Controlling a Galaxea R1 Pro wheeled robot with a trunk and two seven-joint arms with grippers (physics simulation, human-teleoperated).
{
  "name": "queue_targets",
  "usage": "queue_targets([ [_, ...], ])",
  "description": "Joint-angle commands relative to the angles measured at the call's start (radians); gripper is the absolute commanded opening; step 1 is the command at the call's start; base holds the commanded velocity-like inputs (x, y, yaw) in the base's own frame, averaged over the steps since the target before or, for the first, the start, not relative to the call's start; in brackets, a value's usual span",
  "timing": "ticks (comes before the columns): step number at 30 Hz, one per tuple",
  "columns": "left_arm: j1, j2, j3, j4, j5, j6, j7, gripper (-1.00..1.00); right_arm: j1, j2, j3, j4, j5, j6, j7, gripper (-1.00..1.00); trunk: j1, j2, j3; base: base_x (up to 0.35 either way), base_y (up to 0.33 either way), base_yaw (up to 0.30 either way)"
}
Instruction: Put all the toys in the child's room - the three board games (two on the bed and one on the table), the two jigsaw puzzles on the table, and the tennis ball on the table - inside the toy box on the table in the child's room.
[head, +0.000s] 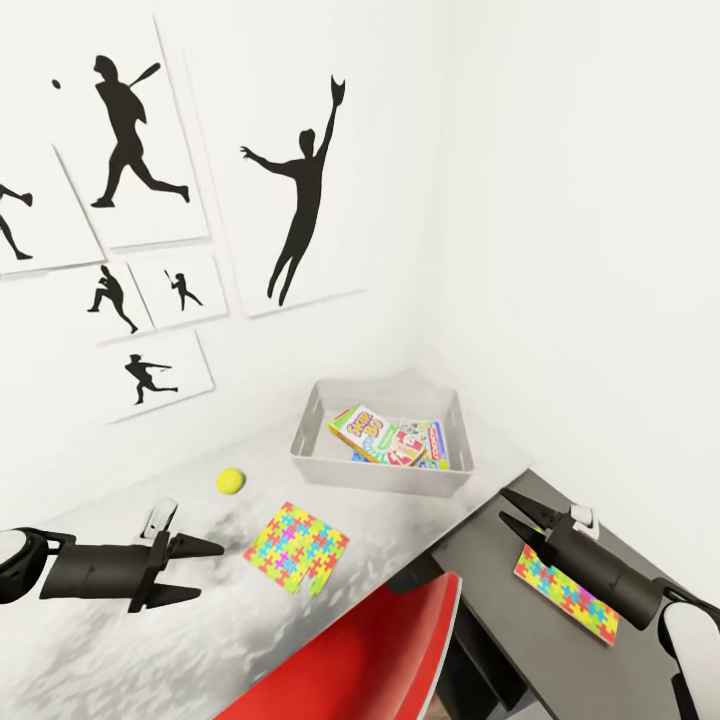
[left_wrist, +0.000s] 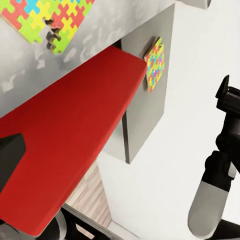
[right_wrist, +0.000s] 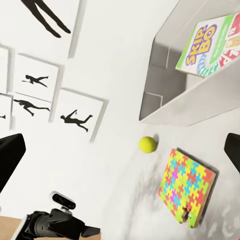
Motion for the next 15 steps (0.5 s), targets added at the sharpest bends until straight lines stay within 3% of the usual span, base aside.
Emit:
queue_targets([
  [1,-0.002,0.001,-0.002,0.0,0.01,0.0,0.009,1.0,-0.001,0.0,-0.002,0.0,0.007,0.005,0.007,1.0,0.001,-0.002,0.0,0.0,0.0,0.0],
  [15,-0.002,0.002,-0.002,0.002,-0.005,0.0,0.009,1.0,-0.001,0.004,0.001,0.0,0.015,0.002,0.005,1.0,0.001,-0.002,0.021,0.0,0.0,0.0],
])
